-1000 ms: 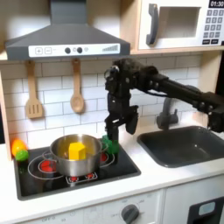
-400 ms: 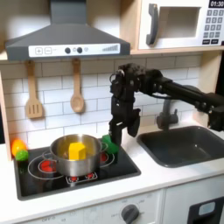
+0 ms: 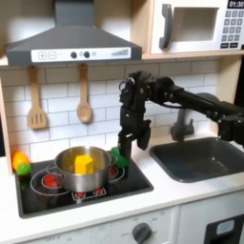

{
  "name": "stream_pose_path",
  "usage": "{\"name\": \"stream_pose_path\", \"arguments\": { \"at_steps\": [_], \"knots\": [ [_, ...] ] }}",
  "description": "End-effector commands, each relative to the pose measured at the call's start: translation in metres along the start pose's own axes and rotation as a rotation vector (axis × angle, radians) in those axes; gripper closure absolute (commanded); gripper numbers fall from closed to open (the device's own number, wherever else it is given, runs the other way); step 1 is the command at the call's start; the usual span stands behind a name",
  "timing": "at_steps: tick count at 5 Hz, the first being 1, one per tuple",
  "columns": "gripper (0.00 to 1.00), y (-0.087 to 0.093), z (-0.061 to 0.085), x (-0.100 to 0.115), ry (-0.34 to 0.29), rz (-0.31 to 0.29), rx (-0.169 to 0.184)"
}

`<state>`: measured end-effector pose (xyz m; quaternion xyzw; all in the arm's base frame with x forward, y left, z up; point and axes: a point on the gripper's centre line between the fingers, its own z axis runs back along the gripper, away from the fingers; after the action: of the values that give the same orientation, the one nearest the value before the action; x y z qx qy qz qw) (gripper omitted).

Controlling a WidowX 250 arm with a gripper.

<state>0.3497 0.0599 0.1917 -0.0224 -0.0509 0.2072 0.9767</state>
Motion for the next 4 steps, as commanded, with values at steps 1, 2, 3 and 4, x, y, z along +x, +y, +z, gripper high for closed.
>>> {"name": "stream_pose_path", "arguments": {
  "at_steps": [1,2,3,4],
  "knots": [
    [0.0,-0.003,-0.01,0.011,-0.002,0.026,0.013],
    [0.0,-0.004,-0.015,0.017,-0.001,0.04,0.022],
    [0.0,-0.01,-0.018,0.022,-0.002,0.035,0.023],
    [0.0,-0.011,-0.022,0.028,-0.004,0.052,0.025]
  ]
}}
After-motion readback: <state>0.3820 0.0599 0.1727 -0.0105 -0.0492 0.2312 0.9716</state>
